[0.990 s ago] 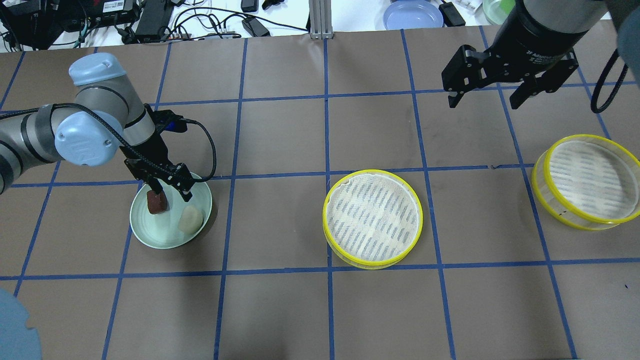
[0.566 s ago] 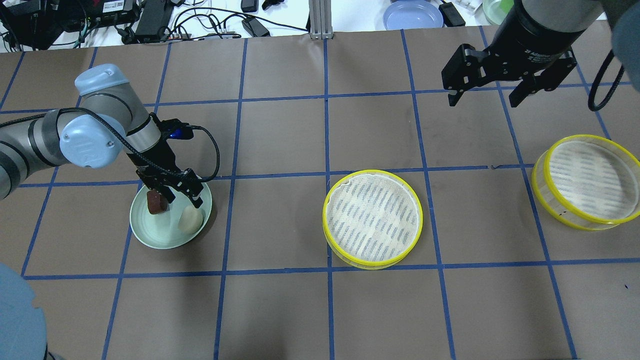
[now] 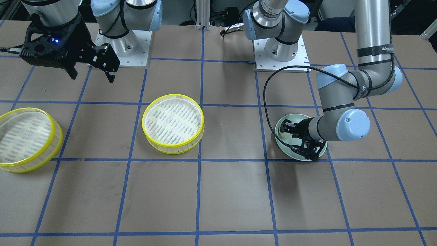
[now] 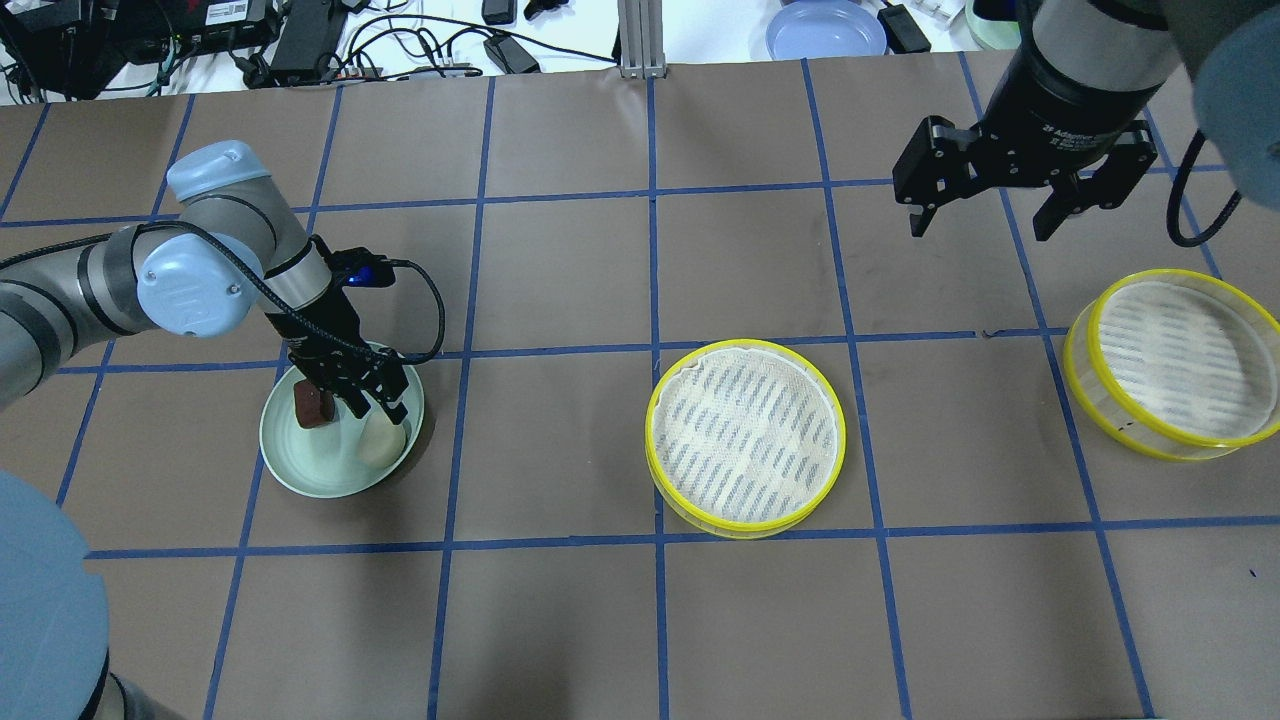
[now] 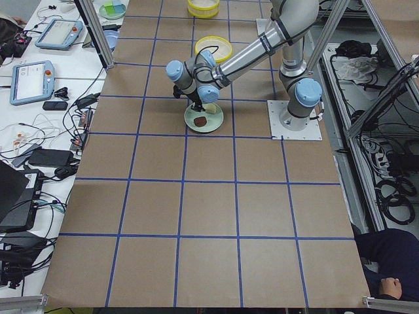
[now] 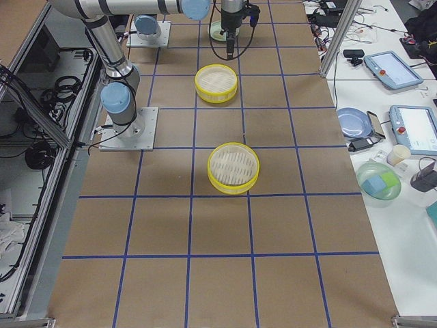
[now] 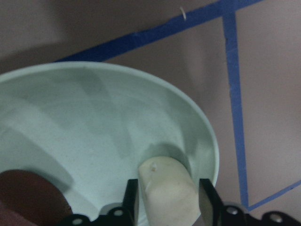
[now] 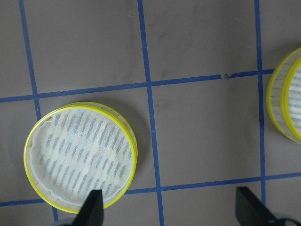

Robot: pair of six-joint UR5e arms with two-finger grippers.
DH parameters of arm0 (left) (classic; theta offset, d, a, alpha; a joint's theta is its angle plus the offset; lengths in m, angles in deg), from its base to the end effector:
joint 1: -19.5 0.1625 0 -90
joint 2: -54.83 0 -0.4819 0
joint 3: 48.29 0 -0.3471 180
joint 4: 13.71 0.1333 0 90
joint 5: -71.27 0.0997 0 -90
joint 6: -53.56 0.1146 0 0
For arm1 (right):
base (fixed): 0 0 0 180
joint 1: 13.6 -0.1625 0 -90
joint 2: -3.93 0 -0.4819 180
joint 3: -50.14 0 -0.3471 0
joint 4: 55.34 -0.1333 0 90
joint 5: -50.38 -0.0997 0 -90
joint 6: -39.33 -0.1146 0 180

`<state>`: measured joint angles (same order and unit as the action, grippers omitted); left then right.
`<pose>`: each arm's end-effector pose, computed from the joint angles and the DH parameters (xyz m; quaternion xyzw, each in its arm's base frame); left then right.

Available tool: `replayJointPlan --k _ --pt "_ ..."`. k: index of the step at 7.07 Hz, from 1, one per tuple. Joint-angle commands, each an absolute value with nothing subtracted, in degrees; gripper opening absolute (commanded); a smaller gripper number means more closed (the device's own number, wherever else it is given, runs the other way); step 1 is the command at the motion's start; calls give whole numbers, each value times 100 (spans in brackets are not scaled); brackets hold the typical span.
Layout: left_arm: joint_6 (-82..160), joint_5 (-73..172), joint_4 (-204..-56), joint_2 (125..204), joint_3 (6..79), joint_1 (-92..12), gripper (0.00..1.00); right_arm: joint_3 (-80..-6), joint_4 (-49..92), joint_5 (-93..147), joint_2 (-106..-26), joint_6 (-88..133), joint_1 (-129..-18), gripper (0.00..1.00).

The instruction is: Stack buns with steamer

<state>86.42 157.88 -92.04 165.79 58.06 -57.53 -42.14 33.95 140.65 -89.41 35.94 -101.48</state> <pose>-0.0268 -0.5078 0.2558 -0.1619 -0.9611 -0.1931 0.1129 0.1172 -0.4240 0.5360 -0.0481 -0.9988 0.0031 0.0023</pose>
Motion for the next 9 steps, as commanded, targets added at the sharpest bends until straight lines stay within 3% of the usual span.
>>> replayJointPlan --k 1,3,5,7,9 --pt "8609 16038 -9237 16601 5771 -5723 0 -4407 3413 14029 -8898 3730 -10140 100" --pt "8025 15942 -9290 16383 5570 -5749 0 -4513 3466 14029 -8819 4062 -10097 96" --pt "7285 15399 -10690 16154 4449 -5828 0 -4794 3545 13977 -8757 4363 -9870 96" --pt "6609 14411 -11407 15908 4092 -6029 0 -4883 3536 14255 -8487 5204 -8881 97" --pt "5372 13749 -11182 15732 4031 -7219 0 -4883 3868 14678 -7951 6317 -7834 96"
